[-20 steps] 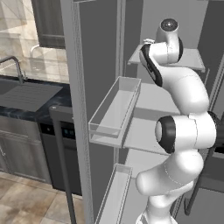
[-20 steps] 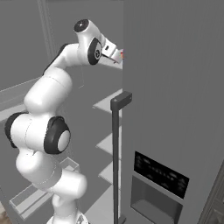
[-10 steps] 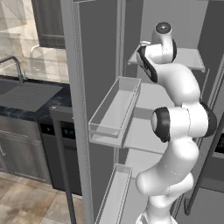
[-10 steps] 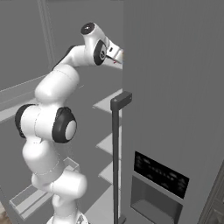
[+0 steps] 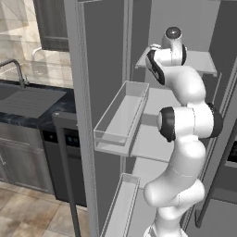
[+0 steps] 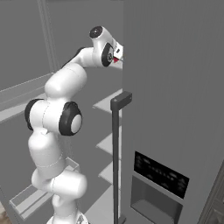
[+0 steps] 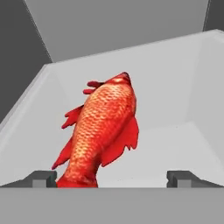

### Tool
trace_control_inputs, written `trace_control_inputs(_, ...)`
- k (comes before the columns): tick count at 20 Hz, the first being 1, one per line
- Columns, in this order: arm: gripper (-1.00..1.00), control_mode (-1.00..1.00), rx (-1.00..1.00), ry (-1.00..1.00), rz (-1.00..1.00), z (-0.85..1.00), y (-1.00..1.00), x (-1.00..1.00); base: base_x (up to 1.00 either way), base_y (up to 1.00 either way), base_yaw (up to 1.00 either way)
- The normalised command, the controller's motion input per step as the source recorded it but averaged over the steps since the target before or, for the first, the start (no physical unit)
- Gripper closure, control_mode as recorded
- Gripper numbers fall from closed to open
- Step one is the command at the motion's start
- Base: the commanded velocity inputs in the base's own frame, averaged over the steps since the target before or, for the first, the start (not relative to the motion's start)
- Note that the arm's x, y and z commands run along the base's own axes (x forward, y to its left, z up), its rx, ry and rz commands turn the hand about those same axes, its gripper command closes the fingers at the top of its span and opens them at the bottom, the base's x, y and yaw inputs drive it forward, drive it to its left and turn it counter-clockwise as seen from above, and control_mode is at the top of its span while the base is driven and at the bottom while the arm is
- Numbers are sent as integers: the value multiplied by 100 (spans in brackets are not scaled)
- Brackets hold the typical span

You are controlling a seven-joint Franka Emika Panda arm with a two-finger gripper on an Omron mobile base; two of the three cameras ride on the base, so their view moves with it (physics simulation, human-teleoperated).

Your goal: Take the cheese, fish, and potato from the fridge and place them on the plate on the dining counter to create an appetizer plate.

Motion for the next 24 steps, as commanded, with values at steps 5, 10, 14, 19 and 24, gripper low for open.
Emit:
trace_control_inputs(5,-100,-100,0,0,0,0,-11,49,0,0,0)
trace_control_inputs(10,-100,-100,0,0,0,-2,-1,40,0,0,0)
trace_control_inputs(14,-100,-100,0,2,0,-36,0,11,0,0,0)
trace_control_inputs(19,100,-100,0,6,-1,-62,0,0,0,0,0)
trace_control_inputs(24,100,-100,0,2,0,-62,0,0,0,0,0)
